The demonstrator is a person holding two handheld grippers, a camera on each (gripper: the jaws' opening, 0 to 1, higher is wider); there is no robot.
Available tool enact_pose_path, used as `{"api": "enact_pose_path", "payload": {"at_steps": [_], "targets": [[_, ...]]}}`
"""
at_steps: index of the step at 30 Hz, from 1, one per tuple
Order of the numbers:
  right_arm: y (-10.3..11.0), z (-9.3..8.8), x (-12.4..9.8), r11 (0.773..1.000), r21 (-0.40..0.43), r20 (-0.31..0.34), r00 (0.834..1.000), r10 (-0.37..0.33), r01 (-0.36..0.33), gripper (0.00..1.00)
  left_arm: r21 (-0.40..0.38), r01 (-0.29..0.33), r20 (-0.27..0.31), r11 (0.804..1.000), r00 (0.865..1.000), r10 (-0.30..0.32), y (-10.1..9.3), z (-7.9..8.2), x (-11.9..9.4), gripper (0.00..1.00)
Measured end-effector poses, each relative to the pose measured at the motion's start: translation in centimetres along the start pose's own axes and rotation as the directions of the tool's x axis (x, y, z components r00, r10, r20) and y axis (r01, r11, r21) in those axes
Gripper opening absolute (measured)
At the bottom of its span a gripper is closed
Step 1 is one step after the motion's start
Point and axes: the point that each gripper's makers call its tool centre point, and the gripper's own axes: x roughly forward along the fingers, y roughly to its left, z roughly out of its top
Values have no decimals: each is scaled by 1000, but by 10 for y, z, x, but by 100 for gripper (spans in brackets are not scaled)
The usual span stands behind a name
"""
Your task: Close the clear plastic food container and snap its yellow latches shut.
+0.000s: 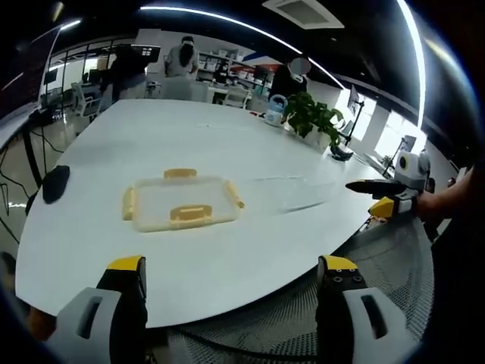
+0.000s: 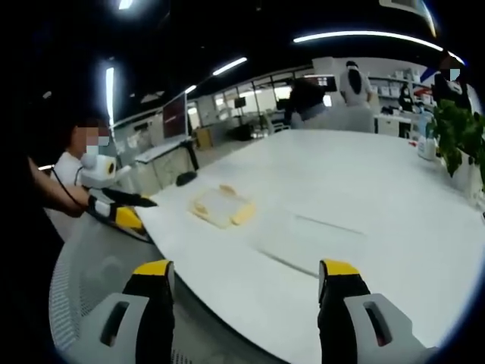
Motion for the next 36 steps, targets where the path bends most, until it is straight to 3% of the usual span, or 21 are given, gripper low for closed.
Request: {"api": "enact_pose_path", "payload": {"at_steps": [12,24,36], "targets": [[3,28,4,998,-19,85,994,62,-61,74,57,29,-23,998,999,-28,1,6,1,92],[3,39,10,991,-39,96,986,133,-129,76,38,18,-22,999,1000,-17,-7,8,1,94],[20,51,27,977,-91,82,976,200,-193,78,59,-3,-32,998,999,5,4,16,-2,94]]}}
